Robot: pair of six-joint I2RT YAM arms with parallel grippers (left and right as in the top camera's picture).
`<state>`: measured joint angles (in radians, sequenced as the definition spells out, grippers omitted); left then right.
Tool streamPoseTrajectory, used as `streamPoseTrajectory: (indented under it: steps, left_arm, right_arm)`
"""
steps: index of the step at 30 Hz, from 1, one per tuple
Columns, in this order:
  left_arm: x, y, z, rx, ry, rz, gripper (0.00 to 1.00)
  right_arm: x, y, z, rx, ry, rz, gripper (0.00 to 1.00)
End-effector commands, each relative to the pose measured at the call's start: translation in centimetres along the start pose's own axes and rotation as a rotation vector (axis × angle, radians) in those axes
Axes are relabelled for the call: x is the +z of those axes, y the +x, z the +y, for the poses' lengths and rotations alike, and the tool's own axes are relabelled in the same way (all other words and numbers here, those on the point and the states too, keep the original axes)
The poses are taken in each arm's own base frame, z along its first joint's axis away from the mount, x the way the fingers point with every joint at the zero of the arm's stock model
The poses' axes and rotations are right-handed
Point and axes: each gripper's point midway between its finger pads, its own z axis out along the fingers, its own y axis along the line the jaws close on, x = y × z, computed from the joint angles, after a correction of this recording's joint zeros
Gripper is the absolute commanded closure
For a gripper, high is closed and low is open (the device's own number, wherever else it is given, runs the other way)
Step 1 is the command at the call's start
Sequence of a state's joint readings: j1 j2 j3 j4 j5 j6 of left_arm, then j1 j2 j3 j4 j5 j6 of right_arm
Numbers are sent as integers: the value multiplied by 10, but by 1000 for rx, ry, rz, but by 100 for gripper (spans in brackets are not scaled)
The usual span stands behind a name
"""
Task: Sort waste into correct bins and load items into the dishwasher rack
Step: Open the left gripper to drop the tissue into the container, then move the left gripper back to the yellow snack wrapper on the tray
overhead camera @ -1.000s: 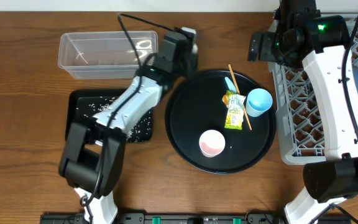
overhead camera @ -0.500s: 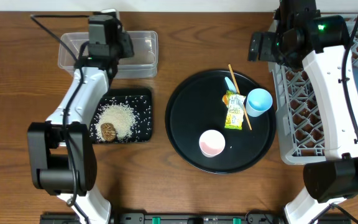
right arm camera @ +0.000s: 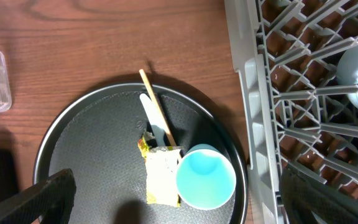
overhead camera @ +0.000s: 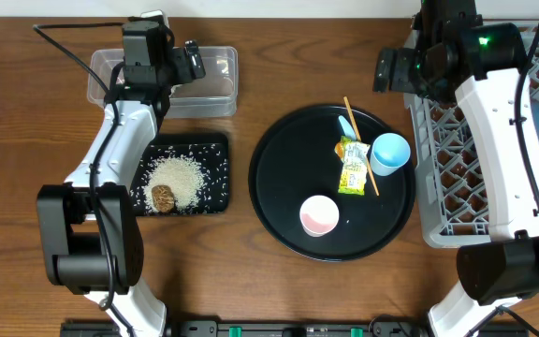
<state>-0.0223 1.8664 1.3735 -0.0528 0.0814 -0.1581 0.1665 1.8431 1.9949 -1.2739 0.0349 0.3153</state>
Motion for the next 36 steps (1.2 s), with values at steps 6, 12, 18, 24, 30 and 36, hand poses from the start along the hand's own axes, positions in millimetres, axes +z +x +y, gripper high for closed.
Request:
streamPoseTrajectory:
  steps: [6, 12, 18, 24, 30, 36]
  left_arm:
    - [-73, -36, -80, -25, 438, -31, 2]
    - [-118, -28, -114, -31, 531, 31, 2]
    - [-134, 40, -163, 6, 590, 275, 2]
    - [-155, 78, -210, 82, 666, 370, 2]
    - [-160, 110, -225, 168, 579, 415, 2]
    - [-158, 131, -220, 232, 457, 439, 2]
  right_arm:
    - [2, 0, -3, 15, 12, 1, 1]
    - [2, 0, -3, 15, 12, 2, 1]
    - [2, 0, -3, 15, 12, 1, 1]
    - [2, 0, -3, 15, 12, 1, 1]
    - [2, 0, -3, 15, 12, 1, 1]
    - [2, 0, -3, 15, 12, 1, 1]
